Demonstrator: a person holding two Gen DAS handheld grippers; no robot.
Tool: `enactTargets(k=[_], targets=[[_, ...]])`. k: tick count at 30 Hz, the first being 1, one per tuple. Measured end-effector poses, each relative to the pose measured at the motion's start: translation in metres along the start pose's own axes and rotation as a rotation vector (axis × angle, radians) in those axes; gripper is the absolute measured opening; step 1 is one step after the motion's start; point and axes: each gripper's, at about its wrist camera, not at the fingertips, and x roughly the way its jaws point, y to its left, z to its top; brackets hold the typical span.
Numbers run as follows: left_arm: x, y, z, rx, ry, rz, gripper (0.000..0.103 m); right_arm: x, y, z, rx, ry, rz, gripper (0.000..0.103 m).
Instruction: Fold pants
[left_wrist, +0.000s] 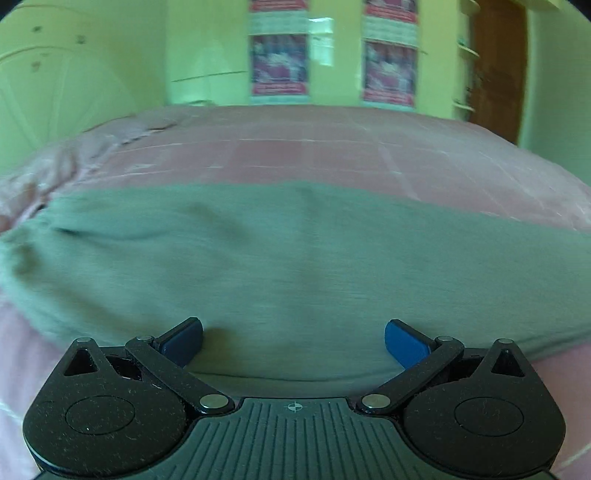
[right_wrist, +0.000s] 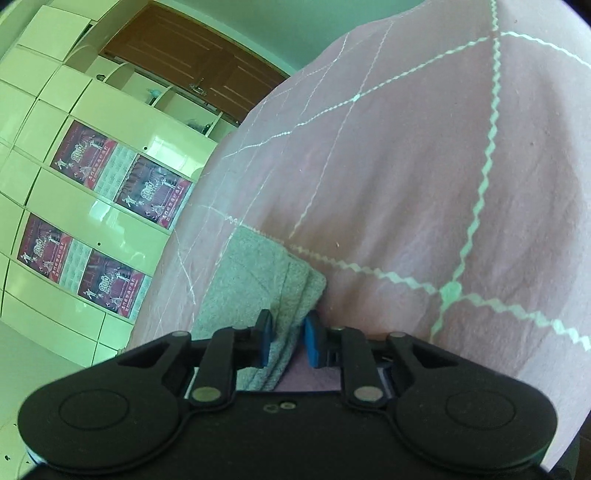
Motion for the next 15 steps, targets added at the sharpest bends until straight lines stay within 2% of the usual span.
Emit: enactTargets(k=[4, 7, 9, 11, 14, 15], targets=[[-0.004, -0.08, 0.003, 0.032, 0.001, -0.123, 0.103, -0.006, -0.009, 0.004, 0.019, 0.016, 0.027, 0.011], [-0.006, -0.126, 0.005, 0.047, 0.003, -0.141, 0.103, -0.009, -0.012, 0.004, 0.023, 0.014, 0.039, 0.012], [-0.009, -0.142, 0.008, 0.012, 0.019, -0.115, 0.103, -0.009, -0.013, 0.003, 0.019, 0.01, 0.042, 0.012], [-0.014, -0.154, 0.009, 0.005, 0.032, -0.155, 0.103, -0.009, -0.013, 0.003, 0.022, 0.005, 0.045, 0.013], [-0.026, -0.179, 0.006, 0.04, 0.029, -0.216, 0.103, -0.008, -0.011, 0.003, 0.018, 0.004, 0.053, 0.016], [-0.029, -0.189, 0.003, 0.06, 0.037, -0.217, 0.103, -0.007, -0.01, 0.004, 0.011, 0.007, 0.058, 0.017]])
